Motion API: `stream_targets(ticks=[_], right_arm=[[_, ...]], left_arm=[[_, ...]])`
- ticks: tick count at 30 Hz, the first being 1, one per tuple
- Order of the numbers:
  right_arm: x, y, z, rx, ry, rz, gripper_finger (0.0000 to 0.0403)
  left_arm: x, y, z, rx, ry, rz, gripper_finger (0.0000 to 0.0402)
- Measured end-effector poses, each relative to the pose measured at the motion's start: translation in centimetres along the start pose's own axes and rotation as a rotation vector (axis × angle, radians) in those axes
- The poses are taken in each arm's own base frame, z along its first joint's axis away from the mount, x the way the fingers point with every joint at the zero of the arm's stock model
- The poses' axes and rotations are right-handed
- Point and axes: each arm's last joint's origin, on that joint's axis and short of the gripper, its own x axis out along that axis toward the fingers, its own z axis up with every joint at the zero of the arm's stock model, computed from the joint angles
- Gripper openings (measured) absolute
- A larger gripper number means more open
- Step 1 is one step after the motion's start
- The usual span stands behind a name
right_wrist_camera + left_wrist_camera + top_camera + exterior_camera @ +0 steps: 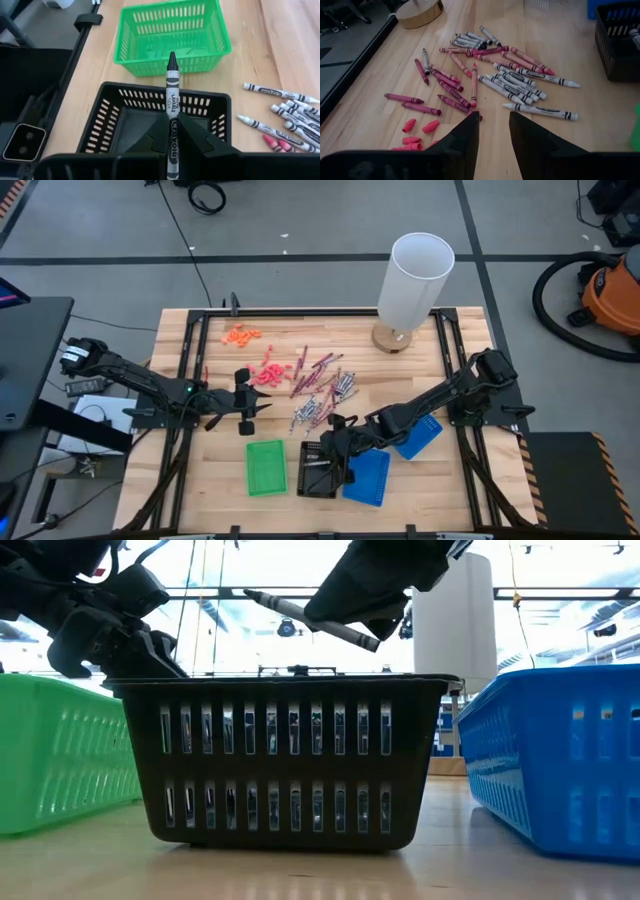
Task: Sort crayons
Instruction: Put the black crayon into the black basket
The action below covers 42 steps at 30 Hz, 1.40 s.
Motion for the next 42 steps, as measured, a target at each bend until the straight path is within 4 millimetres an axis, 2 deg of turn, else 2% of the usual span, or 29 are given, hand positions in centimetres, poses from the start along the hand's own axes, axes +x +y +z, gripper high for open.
stream_targets(ticks=[11, 19, 32, 42], right_arm=[[3.2, -0.1, -2.1, -0.007, 0.067, 0.038, 0.0031], [3.6, -0.3, -2.3, -0.015, 0.077, 0.029, 0.0036], [3.8, -0.7, -2.3, -0.016, 0.078, 0.002, 0.0081], [3.4, -1.5, -1.8, -0.019, 0.064, -0.010, 0.0084]], left_arm=[[0.0, 0.0, 0.0, 0.001, 0.002, -0.001, 0.0117], [0.0, 0.0, 0.0, 0.001, 0.001, -0.001, 0.0117], [0.0, 0.0, 0.0, 0.001, 0.003, -0.001, 0.0117], [0.0, 0.0, -0.1, 0.002, 0.003, -0.001, 0.0117]])
